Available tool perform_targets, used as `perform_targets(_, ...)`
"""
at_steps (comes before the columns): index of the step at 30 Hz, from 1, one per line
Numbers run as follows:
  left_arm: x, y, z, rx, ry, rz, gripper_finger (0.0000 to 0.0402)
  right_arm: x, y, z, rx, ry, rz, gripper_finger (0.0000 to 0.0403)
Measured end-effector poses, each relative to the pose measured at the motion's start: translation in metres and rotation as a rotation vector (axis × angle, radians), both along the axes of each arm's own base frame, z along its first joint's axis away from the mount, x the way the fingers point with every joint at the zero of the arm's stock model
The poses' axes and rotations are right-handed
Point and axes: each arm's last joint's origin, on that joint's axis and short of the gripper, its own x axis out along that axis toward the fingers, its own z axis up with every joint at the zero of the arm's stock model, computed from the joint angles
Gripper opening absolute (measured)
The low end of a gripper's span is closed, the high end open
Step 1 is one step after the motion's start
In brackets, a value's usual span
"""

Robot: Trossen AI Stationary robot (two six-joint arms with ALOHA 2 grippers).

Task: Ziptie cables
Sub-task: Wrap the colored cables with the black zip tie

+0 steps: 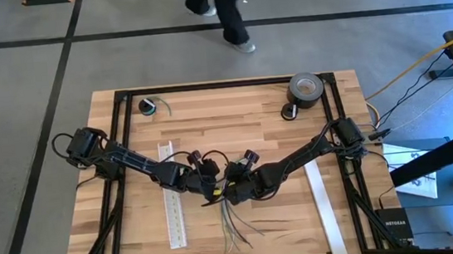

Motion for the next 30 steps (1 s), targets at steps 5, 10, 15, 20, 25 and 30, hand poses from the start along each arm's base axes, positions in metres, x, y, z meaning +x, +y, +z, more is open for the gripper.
perform_targets(5, 0.0001, 0.0004, 0.0002, 0.003, -0.003, 0.004, 0.0000, 0.0000, 0.0000, 0.0000, 0.000, 0.000, 0.000, 0.0000)
perform_targets(10, 0.0005, 0.0023, 0.0003, -0.002, -0.006, 0.016, 0.0000, 0.0000, -0.0001, 0.0000, 0.000, 0.000, 0.000, 0.0000)
perform_targets(15, 0.0007, 0.0026, 0.0005, 0.000, -0.008, 0.020, 0.0000, 0.0000, 0.0002, -0.0002, 0.009, 0.003, 0.004, 0.0000)
perform_targets(20, 0.0008, 0.0029, 0.0005, -0.006, -0.012, 0.027, 0.0000, 0.0000, 0.0004, -0.0003, 0.015, 0.006, 0.008, 0.0000)
perform_targets(25, 0.0017, 0.0027, 0.0013, -0.014, -0.026, 0.030, 0.0000, 0.0013, 0.0009, 0.0004, 0.006, 0.004, 0.030, 0.0000)
perform_targets(30, 0.0031, 0.0027, 0.0019, -0.044, -0.031, 0.014, 0.0000, 0.0044, 0.0016, 0.0025, -0.055, 0.012, 0.093, 0.0000)
